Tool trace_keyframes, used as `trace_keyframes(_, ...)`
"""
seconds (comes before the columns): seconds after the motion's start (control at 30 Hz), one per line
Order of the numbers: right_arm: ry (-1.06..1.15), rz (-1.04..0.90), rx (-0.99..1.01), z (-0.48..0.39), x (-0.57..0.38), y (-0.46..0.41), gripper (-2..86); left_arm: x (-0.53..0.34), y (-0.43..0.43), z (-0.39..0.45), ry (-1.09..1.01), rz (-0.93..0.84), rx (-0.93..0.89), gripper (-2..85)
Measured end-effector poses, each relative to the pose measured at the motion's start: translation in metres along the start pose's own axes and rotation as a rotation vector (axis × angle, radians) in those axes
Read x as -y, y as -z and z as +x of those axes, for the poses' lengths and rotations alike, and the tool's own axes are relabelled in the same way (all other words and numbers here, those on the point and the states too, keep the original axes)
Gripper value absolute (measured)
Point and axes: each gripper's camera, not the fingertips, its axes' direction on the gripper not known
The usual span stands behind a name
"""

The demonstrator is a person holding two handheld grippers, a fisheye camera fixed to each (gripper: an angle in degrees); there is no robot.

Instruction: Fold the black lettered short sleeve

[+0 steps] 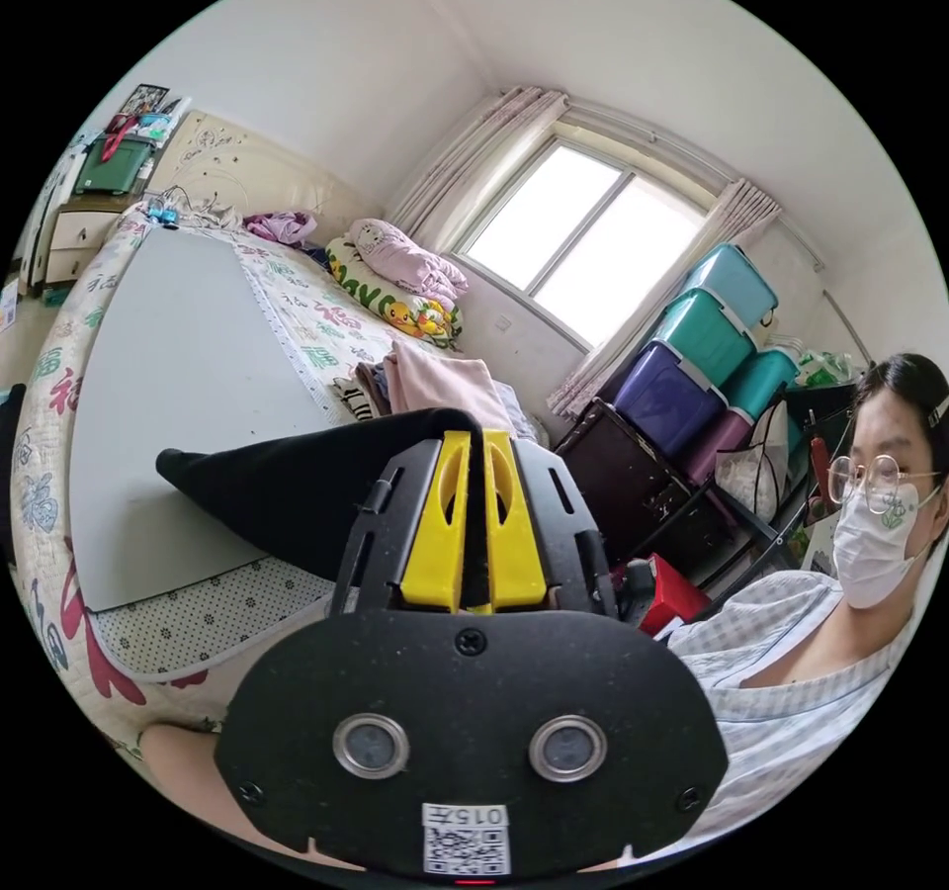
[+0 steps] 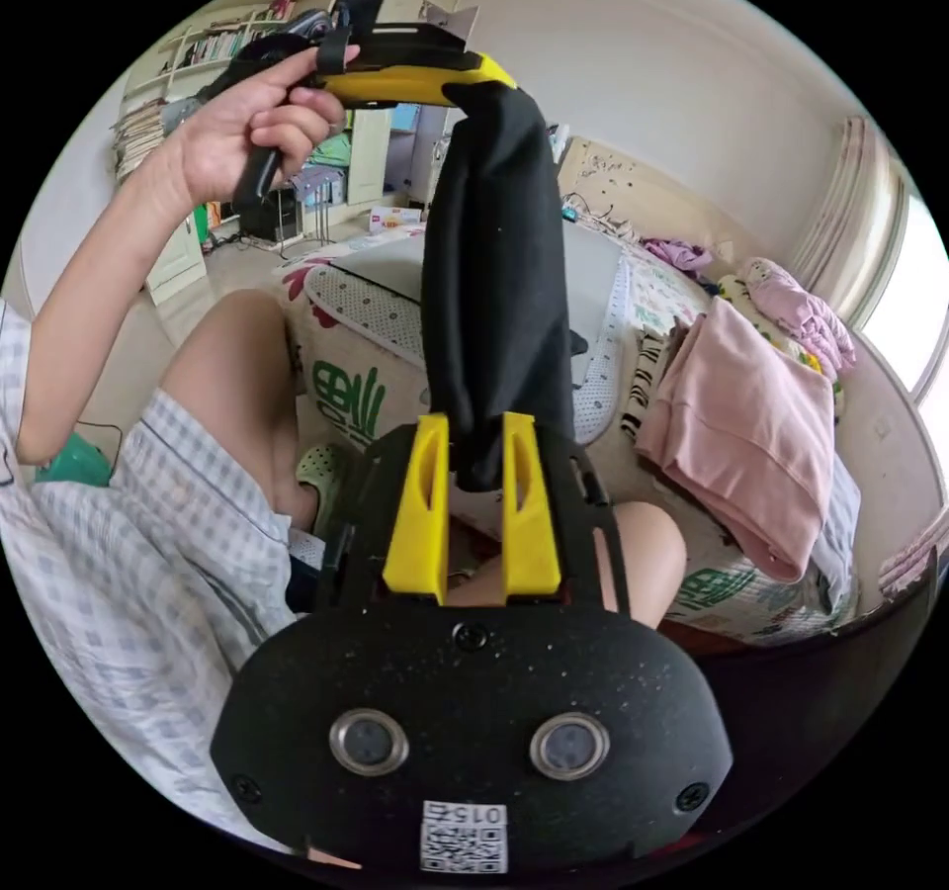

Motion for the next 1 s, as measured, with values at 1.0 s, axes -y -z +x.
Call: trace_keyframes(1.0,-0.032,0.226,-0.628,0.391,0.326,0.103,5.1,0.066,-0.204,-0.058,-0.051,0.246,-0.279,1.5)
